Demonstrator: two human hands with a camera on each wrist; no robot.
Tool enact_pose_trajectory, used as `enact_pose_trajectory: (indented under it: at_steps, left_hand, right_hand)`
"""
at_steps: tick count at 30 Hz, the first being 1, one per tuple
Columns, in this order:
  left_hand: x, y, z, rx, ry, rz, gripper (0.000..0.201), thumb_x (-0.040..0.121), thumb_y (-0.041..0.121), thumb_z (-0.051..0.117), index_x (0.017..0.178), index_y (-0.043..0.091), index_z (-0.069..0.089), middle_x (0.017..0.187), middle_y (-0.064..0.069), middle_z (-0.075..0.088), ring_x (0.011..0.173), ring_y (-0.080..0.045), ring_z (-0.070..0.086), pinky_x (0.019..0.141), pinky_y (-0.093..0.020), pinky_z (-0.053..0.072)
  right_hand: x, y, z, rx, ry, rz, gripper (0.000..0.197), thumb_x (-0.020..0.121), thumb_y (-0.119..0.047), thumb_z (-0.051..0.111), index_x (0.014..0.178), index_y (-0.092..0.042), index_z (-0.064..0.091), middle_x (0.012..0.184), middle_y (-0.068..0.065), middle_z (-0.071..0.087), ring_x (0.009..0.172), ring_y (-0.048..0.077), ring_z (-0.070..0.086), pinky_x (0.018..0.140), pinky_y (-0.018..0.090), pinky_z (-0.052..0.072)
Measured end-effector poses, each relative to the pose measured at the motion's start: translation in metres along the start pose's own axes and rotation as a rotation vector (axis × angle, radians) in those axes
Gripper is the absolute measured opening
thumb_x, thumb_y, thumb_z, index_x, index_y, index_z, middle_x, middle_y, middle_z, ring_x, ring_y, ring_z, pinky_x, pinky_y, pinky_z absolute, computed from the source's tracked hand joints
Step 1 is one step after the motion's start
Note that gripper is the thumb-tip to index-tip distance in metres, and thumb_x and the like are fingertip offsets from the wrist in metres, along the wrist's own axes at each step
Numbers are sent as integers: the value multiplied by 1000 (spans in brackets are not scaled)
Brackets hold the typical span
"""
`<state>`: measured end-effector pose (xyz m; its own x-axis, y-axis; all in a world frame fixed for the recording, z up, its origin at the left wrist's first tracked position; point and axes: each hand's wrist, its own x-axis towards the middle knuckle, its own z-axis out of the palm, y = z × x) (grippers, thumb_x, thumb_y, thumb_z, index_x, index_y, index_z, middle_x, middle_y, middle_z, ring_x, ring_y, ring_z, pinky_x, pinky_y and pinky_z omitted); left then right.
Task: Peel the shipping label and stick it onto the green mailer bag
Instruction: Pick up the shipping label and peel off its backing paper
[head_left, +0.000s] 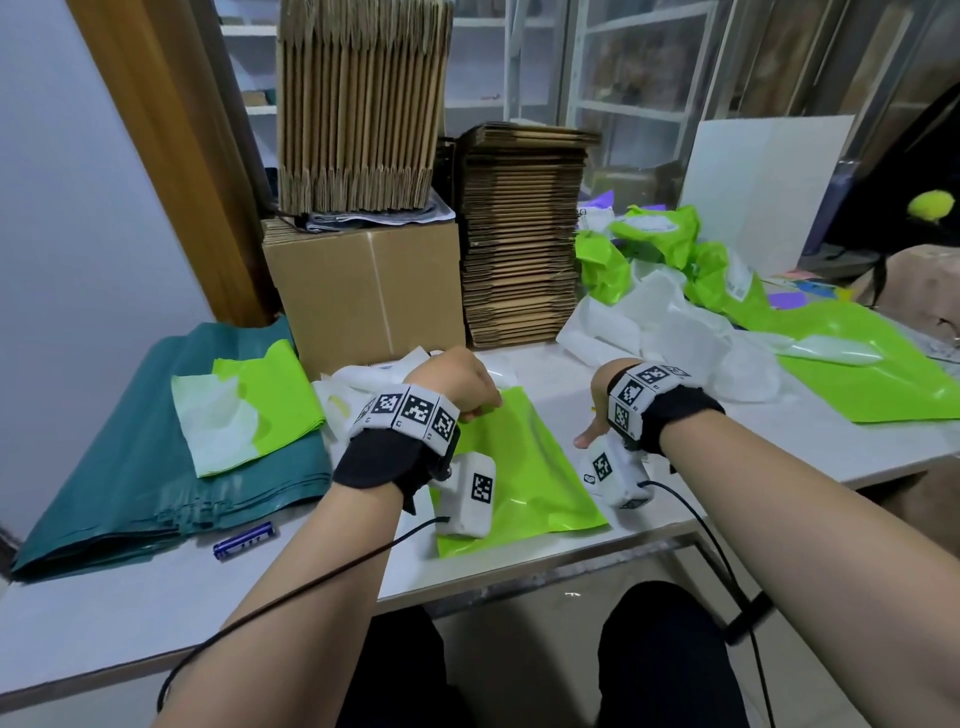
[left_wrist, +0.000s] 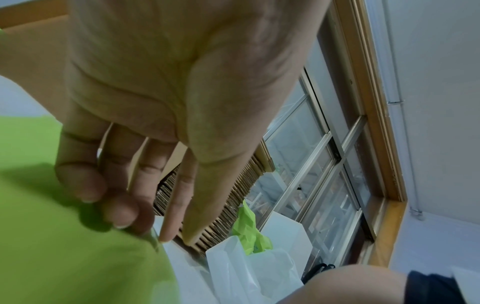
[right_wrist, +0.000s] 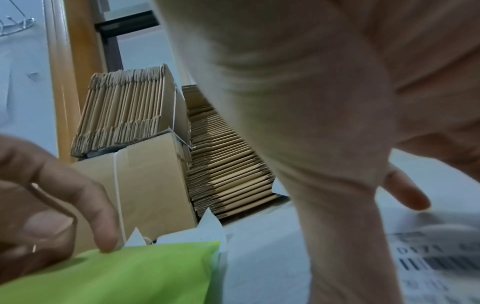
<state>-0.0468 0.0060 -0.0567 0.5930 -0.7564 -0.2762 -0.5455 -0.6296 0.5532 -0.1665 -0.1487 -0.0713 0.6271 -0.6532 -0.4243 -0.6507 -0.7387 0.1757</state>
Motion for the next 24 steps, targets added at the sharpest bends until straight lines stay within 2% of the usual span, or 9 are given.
enact_pose_trajectory:
  at_steps: [2, 5, 8, 10, 12, 14, 17, 21, 24]
  left_hand:
    - [-2, 0, -1, 25, 11, 7, 27, 87, 23, 62, 104, 5, 73, 81, -6, 68, 68, -20, 60, 59, -22, 49]
    - [-3, -1, -3, 34, 36, 25, 26, 86, 25, 64, 101, 7, 74, 79, -5, 69, 68, -19, 61, 75, -28, 55]
    - [-1, -3, -1, 21, 69, 50, 23, 84, 26, 67, 96, 9, 76, 72, -2, 68, 63, -17, 60, 80, -31, 56]
    - [-1, -2, 1, 6, 65, 61, 22, 83, 27, 68, 95, 10, 76, 78, -3, 73, 65, -17, 61, 83, -33, 58]
    - [-1, -1, 2, -1, 61, 68, 21, 83, 28, 68, 95, 12, 76, 83, -4, 76, 65, -16, 62, 86, -34, 58]
    - [-2, 1, 2, 17, 69, 78, 21, 84, 29, 67, 96, 15, 76, 79, -1, 73, 62, -13, 61, 88, -31, 56]
    - [-3, 2, 1, 9, 66, 84, 22, 84, 27, 67, 98, 13, 76, 79, -1, 72, 66, -14, 61, 87, -32, 57]
    - [-2, -1, 2, -15, 51, 76, 22, 83, 27, 68, 97, 12, 76, 81, -3, 73, 67, -15, 61, 81, -31, 56]
    - [-2, -3, 2, -40, 46, 89, 22, 83, 28, 68, 96, 13, 77, 77, 0, 71, 64, -14, 59, 71, -25, 53]
  right_hand:
    - [5, 0, 3, -1, 11, 15, 59, 67, -67, 70, 89, -12, 67, 82, 4, 62, 79, 21, 52, 79, 26, 43]
    - [2, 1, -3, 59, 65, 57, 60, 71, -67, 67, 63, -10, 48, 62, 3, 51, 76, 24, 54, 69, 26, 41]
    - [-6, 6, -9, -21, 65, 39, 64, 55, -69, 76, 70, -12, 51, 71, 3, 61, 74, 25, 60, 65, 26, 48]
    - [-7, 9, -5, -78, 30, 7, 76, 49, -69, 78, 98, -13, 62, 97, 5, 70, 87, 25, 65, 57, 25, 43]
    - [-8, 11, 0, -75, 13, -20, 89, 50, -63, 81, 121, -18, 52, 116, 4, 65, 97, 24, 61, 60, 27, 40]
    - [-13, 13, -2, -33, -2, -30, 91, 55, -57, 84, 127, -19, 44, 122, 3, 61, 97, 24, 56, 64, 28, 39]
    - [-16, 13, -4, 3, -68, -3, 83, 59, -59, 81, 122, -14, 49, 117, 5, 62, 102, 25, 60, 67, 28, 40]
    - [-3, 17, -1, 2, -56, 1, 65, 49, -68, 79, 76, -14, 54, 75, 1, 57, 66, 21, 52, 61, 28, 39]
    - [-11, 18, -10, 87, -10, 11, 50, 67, -49, 79, 92, -10, 61, 91, 4, 65, 77, 23, 58, 65, 26, 45]
